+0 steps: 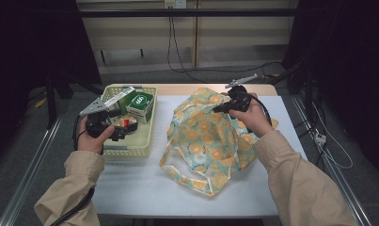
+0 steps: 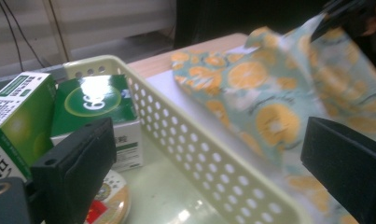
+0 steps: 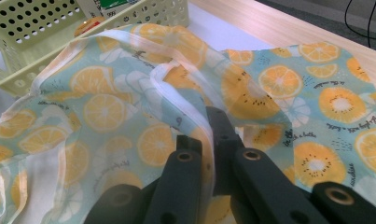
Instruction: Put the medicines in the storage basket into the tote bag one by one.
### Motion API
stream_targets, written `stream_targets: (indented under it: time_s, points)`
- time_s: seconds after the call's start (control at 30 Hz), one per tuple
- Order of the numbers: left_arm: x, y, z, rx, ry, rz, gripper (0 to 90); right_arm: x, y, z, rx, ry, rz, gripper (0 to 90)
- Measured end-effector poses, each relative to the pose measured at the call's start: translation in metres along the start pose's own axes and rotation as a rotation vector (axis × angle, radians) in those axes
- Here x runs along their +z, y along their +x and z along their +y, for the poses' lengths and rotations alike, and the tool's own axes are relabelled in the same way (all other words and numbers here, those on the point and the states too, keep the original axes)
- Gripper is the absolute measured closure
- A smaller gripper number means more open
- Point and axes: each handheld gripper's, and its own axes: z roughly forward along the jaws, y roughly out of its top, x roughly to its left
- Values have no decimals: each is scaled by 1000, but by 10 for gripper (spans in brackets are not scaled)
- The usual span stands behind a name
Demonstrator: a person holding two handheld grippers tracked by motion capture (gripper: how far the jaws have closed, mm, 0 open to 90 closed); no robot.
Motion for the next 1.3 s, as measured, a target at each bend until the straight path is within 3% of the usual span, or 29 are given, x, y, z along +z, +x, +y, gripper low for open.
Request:
stream_targets:
  time_s: [0.17,0.27,0.37,0.47,0.6,0.77,0.9,1.1,1.2,1.3]
  points:
    - [10,11,-2,-10,26,23,33,-2,1,0,-8,9,1,900]
    - [14,17,0,-41,55,26,36,0,2,0,-11,9,7,900]
    - [15,23,5,-11,49,52,37,2,3,0,-18,15,11,900]
    - [18,27,9,-11,51,52,39,4,4,0,-15,13,16,900]
    - [30,33,8,13,95,68,40,5,5,1,-15,16,16,900]
    - [50,44,-5,26,205,94,45,7,7,1,-19,21,19,900]
    - [59,50,-16,-6,237,103,46,7,9,1,-24,25,21,900]
    - [67,58,-26,-3,333,152,54,9,8,0,-25,32,26,900]
    - [72,60,-27,24,371,171,59,11,8,0,-26,37,26,900]
    - [77,63,-31,2,416,189,62,13,8,-1,-23,35,28,900]
